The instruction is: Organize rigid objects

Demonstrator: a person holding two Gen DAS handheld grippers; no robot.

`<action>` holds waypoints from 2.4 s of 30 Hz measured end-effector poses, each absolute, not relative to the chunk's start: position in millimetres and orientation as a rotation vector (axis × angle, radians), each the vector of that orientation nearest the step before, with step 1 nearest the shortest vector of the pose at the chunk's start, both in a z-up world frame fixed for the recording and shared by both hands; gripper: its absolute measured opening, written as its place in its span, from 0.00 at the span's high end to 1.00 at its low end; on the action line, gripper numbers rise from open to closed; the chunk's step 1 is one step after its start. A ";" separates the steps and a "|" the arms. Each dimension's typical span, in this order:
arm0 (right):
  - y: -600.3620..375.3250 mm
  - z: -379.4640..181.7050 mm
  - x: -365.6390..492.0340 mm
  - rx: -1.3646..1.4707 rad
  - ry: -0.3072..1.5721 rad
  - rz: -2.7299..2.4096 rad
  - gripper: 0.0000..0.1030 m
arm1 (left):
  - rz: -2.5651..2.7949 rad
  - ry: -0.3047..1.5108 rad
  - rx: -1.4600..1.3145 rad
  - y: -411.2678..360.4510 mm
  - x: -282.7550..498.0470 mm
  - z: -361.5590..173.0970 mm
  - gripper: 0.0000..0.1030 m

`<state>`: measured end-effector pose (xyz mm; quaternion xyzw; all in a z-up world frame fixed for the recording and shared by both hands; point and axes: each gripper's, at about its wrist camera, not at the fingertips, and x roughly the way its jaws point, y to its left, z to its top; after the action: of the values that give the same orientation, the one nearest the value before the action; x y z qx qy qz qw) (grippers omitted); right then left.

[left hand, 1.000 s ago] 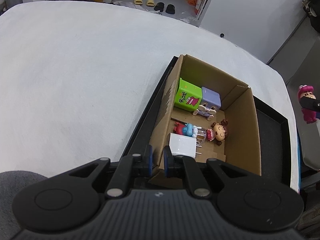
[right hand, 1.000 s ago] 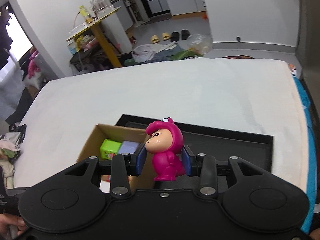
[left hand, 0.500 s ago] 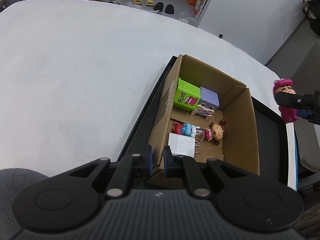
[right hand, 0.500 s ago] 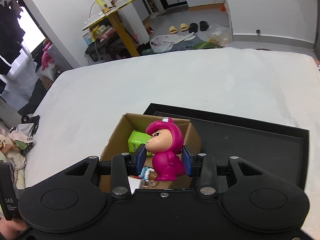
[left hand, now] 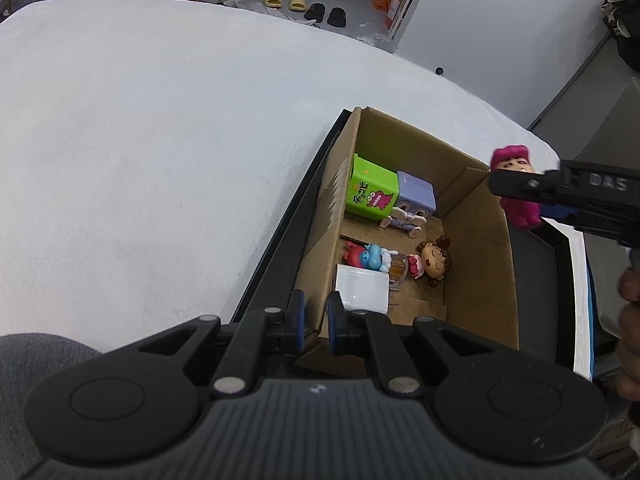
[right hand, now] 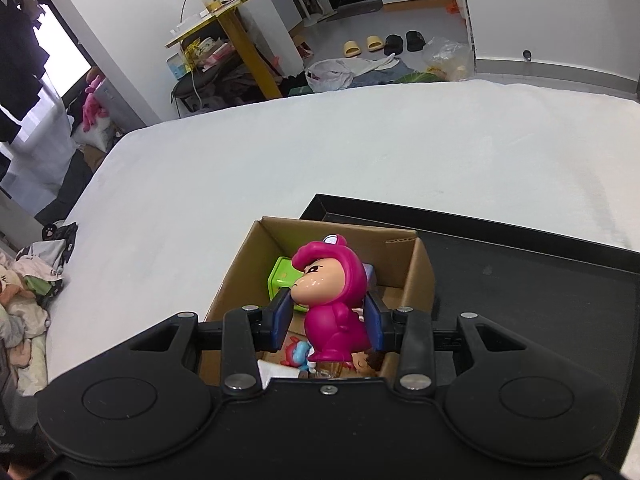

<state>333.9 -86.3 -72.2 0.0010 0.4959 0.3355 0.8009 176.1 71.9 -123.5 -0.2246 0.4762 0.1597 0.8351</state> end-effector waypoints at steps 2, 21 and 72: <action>-82.2 -75.7 334.3 -0.012 1.048 0.713 0.63 | 0.335 1.010 -0.477 72.1 176.2 -123.8 0.90; -106.8 -45.4 332.6 0.010 1.004 0.658 0.43 | 0.337 1.023 -0.493 76.0 179.0 -123.8 0.90; -173.2 25.3 227.4 0.029 0.974 0.431 0.00 | 0.254 0.956 -0.285 26.1 130.9 -7.0 0.13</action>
<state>227.4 -173.2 25.3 0.0136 0.4645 0.2054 0.8613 130.9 26.1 -7.0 -0.1361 0.4572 0.1217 0.8705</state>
